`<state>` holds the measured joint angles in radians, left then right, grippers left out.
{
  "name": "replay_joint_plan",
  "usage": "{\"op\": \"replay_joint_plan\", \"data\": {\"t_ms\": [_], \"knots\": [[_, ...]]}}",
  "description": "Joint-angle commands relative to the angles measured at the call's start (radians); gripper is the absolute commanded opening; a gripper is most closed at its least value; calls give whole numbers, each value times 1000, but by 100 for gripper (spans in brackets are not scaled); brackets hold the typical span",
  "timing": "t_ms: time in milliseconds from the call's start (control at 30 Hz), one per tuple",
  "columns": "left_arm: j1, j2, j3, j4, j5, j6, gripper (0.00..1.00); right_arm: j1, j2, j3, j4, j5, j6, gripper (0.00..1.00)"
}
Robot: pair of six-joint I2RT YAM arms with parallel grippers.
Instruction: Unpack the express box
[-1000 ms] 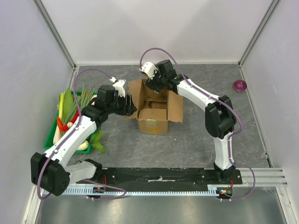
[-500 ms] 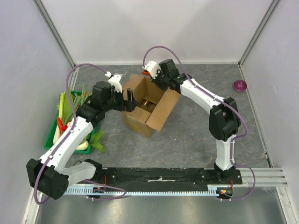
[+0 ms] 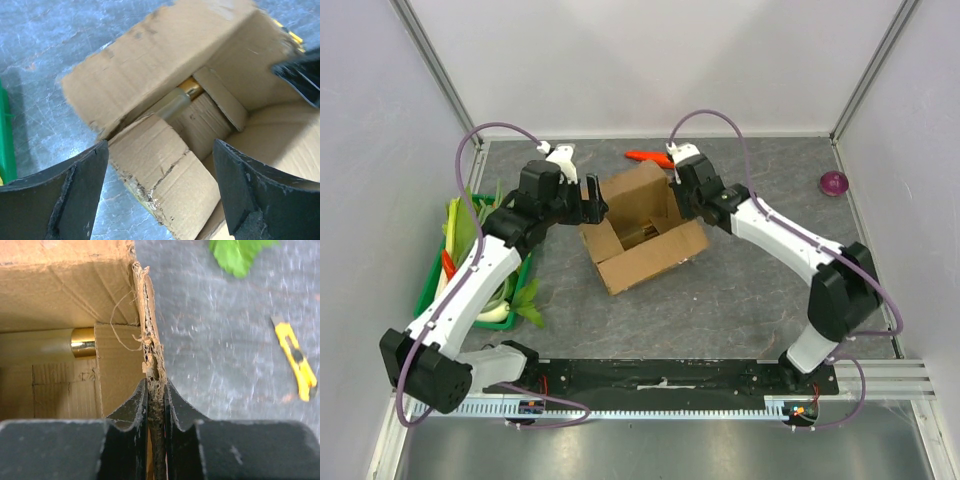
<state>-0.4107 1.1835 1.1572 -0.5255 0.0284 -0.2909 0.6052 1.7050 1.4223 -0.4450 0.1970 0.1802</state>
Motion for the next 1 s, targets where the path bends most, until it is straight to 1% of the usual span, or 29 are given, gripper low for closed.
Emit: {"op": "replay_joint_plan", "data": {"t_ms": [0, 100, 133, 167, 200, 233, 267, 300, 367, 400, 467, 500, 600, 700, 967], "knots": [[6, 51, 50, -53, -52, -80, 89, 59, -152, -132, 80, 290, 368, 6], [6, 85, 52, -57, -33, -108, 88, 125, -211, -224, 124, 433, 462, 4], [4, 96, 53, -67, -33, -116, 87, 143, -223, -235, 126, 474, 508, 4], [4, 109, 62, -91, -35, -134, 86, 183, -226, -246, 129, 525, 525, 4], [4, 117, 67, -99, -38, -139, 86, 198, -226, -250, 132, 588, 530, 3], [3, 119, 65, -106, -48, -142, 86, 208, -220, -250, 132, 614, 554, 3], [3, 126, 62, -114, -71, -149, 86, 223, -219, -250, 126, 625, 564, 5], [1, 130, 62, -117, -76, -146, 86, 226, -216, -252, 126, 634, 571, 11], [-7, 140, 61, -128, -108, -146, 86, 234, -202, -247, 123, 628, 584, 20], [-7, 159, 65, -149, -107, -143, 86, 237, -196, -247, 123, 624, 588, 28], [-16, 185, 85, -180, -136, -149, 86, 242, -189, -253, 120, 608, 597, 38], [-19, 209, 88, -198, -142, -149, 86, 243, -182, -253, 121, 602, 597, 45], [-30, 238, 101, -214, -170, -156, 87, 242, -170, -257, 120, 581, 594, 53], [-39, 257, 114, -214, -174, -159, 90, 242, -154, -258, 123, 561, 593, 56], [-91, 347, 180, -255, -248, -133, 95, 242, -127, -253, 126, 539, 574, 60]]}}
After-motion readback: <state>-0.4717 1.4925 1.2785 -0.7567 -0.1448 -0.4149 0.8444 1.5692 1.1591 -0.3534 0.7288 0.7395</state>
